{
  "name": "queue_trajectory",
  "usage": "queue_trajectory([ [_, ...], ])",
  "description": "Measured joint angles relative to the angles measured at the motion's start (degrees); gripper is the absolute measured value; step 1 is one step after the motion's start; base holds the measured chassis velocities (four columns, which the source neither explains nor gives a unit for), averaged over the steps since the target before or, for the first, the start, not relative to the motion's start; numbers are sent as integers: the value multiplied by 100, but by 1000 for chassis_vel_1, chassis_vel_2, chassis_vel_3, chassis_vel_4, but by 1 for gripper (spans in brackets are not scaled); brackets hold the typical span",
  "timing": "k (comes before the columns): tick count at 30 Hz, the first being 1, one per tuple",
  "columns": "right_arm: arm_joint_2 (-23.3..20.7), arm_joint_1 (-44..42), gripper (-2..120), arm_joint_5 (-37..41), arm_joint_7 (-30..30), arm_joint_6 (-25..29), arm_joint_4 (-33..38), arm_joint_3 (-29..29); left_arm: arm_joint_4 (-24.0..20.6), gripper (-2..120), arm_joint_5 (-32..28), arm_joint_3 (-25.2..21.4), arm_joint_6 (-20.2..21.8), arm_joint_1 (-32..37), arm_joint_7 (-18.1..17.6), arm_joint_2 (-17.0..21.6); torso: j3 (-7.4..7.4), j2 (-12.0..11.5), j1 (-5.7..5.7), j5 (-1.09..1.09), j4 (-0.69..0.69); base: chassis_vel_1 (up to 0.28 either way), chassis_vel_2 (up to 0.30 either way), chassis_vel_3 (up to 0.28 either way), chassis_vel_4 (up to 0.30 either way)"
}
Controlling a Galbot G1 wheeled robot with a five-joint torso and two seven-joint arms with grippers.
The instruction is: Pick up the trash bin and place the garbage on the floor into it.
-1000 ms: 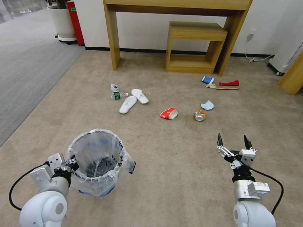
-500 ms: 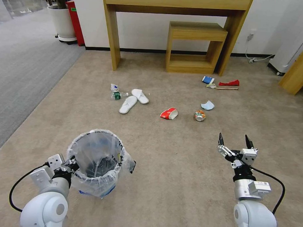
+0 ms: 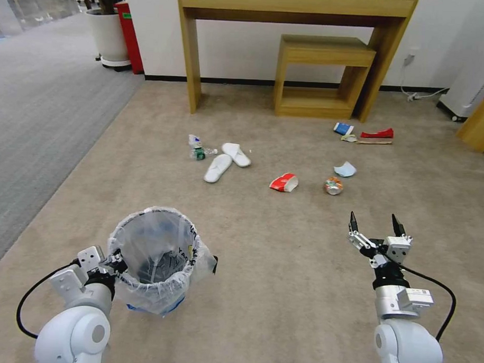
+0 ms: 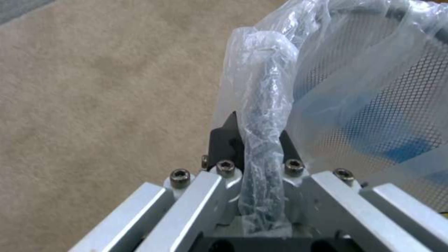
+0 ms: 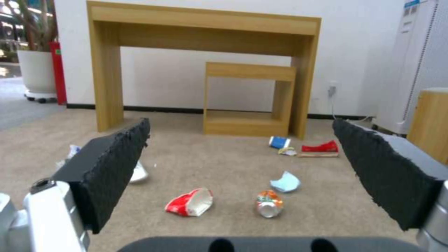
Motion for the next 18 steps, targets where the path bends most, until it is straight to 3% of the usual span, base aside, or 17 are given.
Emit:
queue_trajectory([
  [18, 38, -22, 100, -22, -103, 93, -25, 20, 54, 2, 23, 0, -54, -7, 13, -6, 0, 0, 0, -1, 0, 128, 137, -128, -136],
])
